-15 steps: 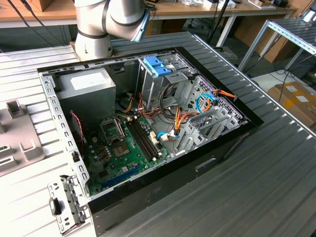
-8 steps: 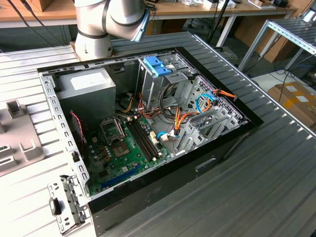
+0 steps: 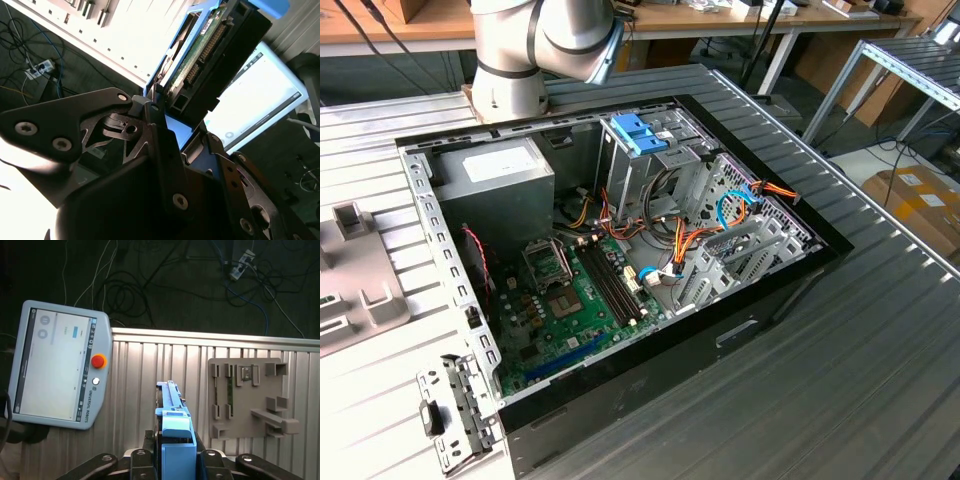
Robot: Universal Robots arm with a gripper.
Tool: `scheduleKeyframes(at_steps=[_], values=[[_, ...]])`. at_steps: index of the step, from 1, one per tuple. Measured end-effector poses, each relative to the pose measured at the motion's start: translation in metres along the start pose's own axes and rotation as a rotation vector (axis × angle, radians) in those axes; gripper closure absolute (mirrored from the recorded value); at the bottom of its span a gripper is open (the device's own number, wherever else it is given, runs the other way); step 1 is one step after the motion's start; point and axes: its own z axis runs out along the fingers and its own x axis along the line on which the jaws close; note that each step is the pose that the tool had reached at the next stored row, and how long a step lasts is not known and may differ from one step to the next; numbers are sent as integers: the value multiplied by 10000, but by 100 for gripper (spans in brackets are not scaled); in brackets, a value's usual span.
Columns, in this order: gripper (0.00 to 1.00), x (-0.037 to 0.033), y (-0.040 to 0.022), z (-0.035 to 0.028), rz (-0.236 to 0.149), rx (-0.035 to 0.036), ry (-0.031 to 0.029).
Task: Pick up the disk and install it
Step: 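Pick up the disk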
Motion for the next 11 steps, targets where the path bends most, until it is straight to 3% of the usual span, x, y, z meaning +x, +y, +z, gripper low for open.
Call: scheduleKeyframes(at_steps=[11], values=[[63,59,-12,-2,0,0,0]])
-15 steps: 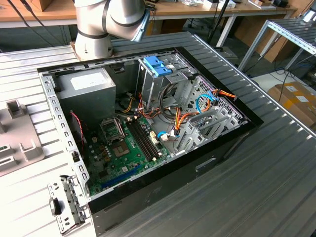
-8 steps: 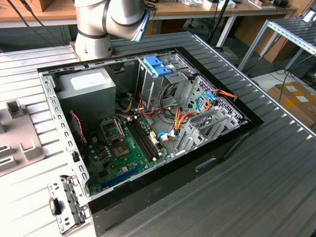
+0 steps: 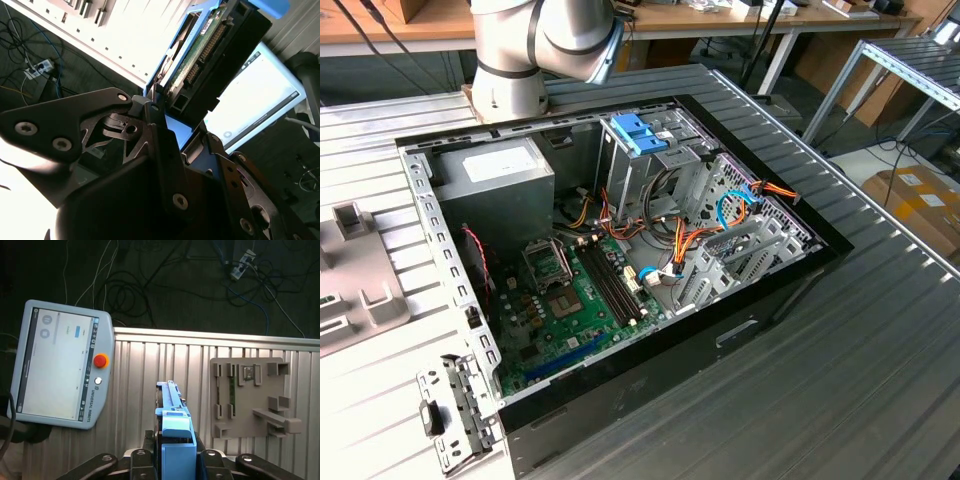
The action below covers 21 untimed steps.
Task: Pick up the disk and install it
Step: 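Pick up the disk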
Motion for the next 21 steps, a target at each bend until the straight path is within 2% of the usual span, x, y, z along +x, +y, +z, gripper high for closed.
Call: scheduleKeyframes(at_steps=[21], values=[[63,104,-19,-5,0,0,0]])
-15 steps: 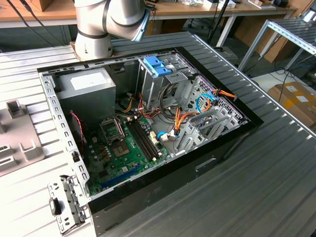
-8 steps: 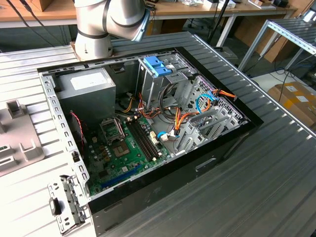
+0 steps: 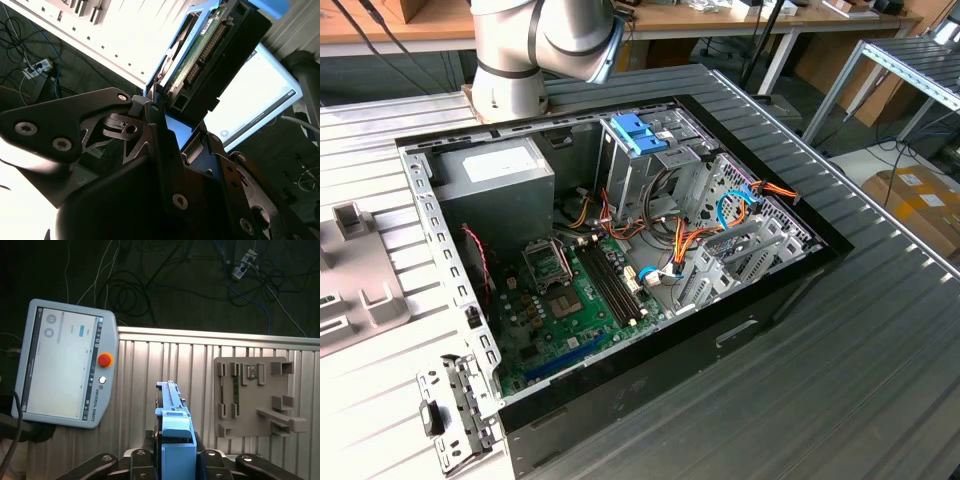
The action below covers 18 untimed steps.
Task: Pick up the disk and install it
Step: 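Pick up the disk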
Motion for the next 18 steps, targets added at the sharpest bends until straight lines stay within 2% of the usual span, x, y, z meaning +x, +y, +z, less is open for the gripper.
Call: scheduleKeyframes(at_steps=[18], values=[[63,87,-15,-4,0,0,0]])
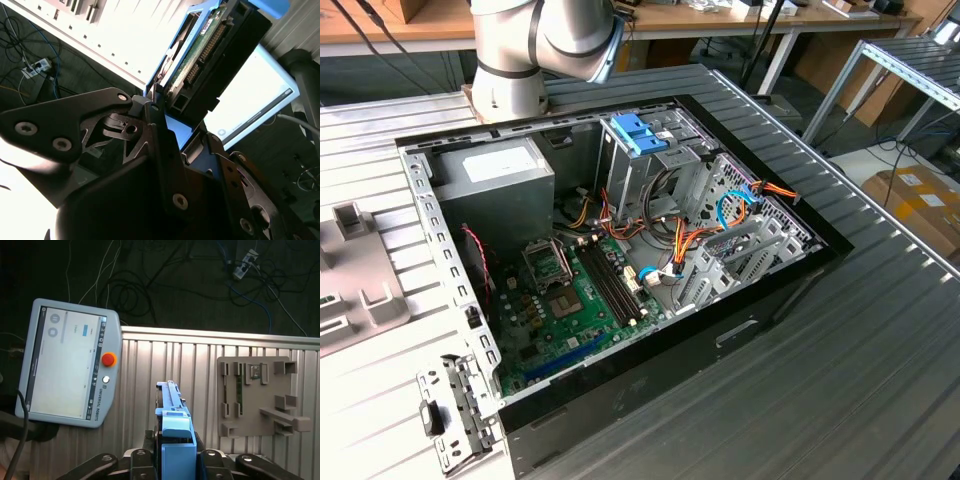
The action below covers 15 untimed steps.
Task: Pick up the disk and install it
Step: 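Pick up the disk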
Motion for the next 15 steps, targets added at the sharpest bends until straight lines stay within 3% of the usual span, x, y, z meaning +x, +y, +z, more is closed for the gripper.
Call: scheduleKeyframes(at_steps=[15], values=[[63,70,-13,-3,0,0,0]])
